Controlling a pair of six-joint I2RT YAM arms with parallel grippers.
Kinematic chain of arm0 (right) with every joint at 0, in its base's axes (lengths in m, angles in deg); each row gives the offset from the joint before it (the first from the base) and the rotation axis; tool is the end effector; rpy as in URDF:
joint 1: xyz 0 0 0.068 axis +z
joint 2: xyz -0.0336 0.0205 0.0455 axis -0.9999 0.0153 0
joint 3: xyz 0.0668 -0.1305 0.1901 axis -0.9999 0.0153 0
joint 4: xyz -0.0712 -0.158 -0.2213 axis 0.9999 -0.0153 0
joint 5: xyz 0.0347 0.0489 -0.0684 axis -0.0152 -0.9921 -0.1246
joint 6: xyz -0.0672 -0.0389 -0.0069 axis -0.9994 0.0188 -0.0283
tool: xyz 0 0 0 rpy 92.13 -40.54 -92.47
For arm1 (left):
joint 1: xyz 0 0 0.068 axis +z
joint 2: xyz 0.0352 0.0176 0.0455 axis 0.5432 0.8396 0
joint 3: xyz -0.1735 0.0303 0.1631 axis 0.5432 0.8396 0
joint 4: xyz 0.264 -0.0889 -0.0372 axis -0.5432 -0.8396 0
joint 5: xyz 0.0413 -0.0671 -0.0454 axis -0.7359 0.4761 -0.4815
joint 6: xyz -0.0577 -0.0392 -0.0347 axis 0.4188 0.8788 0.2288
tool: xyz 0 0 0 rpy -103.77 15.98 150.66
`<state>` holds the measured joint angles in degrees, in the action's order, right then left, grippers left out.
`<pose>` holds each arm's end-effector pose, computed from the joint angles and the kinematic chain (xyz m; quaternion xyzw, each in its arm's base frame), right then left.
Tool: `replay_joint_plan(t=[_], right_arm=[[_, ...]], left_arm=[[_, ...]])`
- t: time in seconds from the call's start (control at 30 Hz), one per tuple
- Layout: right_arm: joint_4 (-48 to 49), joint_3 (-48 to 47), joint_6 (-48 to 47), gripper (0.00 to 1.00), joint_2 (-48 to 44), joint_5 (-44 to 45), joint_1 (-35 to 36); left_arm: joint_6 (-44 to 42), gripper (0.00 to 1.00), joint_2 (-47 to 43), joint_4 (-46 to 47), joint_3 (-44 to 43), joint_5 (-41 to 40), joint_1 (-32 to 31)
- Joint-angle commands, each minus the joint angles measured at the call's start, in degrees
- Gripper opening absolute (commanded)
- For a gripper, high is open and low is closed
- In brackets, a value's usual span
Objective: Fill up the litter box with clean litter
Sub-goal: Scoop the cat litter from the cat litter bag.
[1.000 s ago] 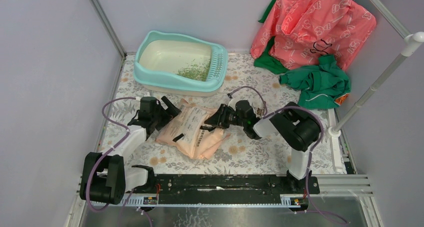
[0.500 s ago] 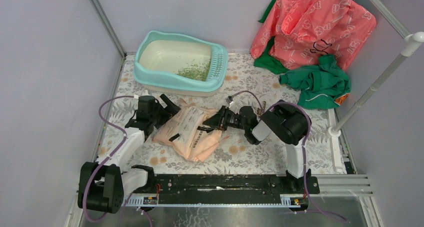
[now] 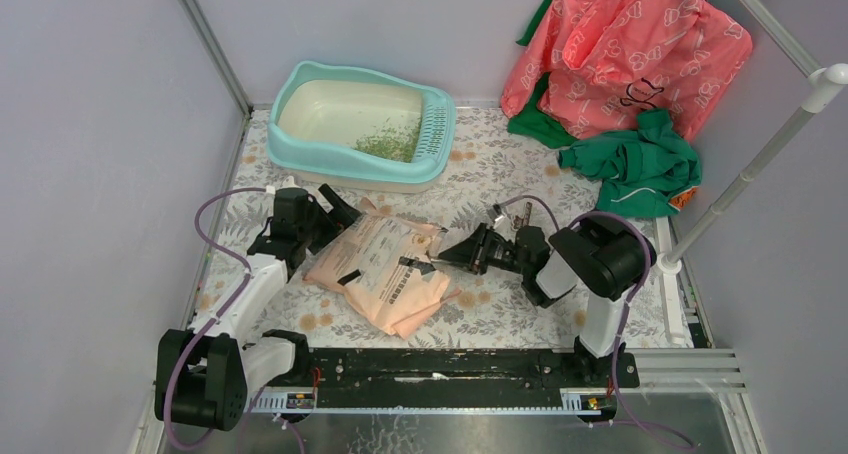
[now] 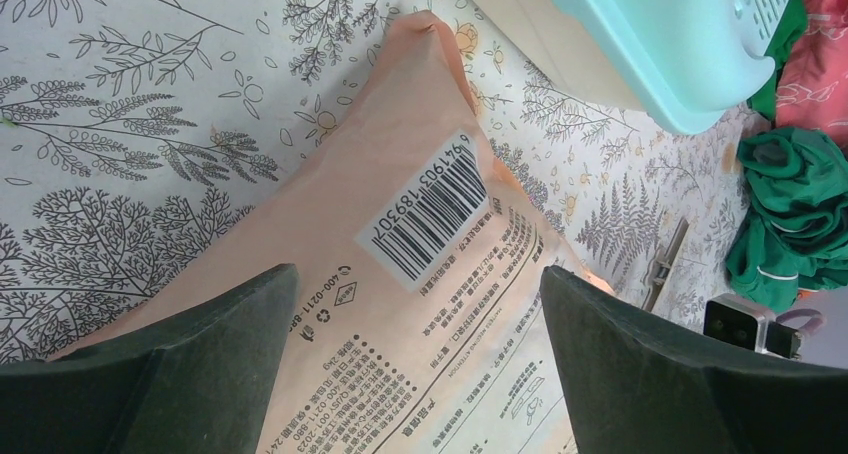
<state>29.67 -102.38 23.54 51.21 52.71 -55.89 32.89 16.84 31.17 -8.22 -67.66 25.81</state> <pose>0.2194 0.1902 0.0664 0.0220 0.7167 0.6577 0.2308 0.2795 -0.0433 0.1518 -0.2747 0.8570 -0.2442 0.3612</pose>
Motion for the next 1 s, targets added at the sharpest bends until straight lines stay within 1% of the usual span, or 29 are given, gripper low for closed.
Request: replay_joint_plan(t=[0.0, 0.13, 0.47, 0.8, 0.97], right_arm=[[11.08, 3.73, 1.32, 0.0, -2.49, -2.43, -4.49], [12.14, 7.31, 1.37, 0.0, -3.29, -3.31, -8.05], [10.42, 13.31, -0.51, 0.0, -7.27, -6.44, -15.11], [11.23, 18.22, -0.6, 0.0, -8.8, -9.64, -19.82], [7.27, 19.66, -2.11, 0.0, -12.84, -10.19, -21.27]], left_arm=[[-1.21, 0.99, -0.23, -0.08, -2.21, -0.59, 0.06], [-1.35, 0.99, -0.23, -0.32, -2.56, -0.51, 0.06], [-1.54, 0.99, -0.48, -0.81, -3.04, -0.43, 0.13], [-1.63, 0.99, -0.65, -1.08, -3.56, -0.48, 0.16], [-1.72, 0.99, -0.65, -1.18, -3.72, -0.25, 0.15]])
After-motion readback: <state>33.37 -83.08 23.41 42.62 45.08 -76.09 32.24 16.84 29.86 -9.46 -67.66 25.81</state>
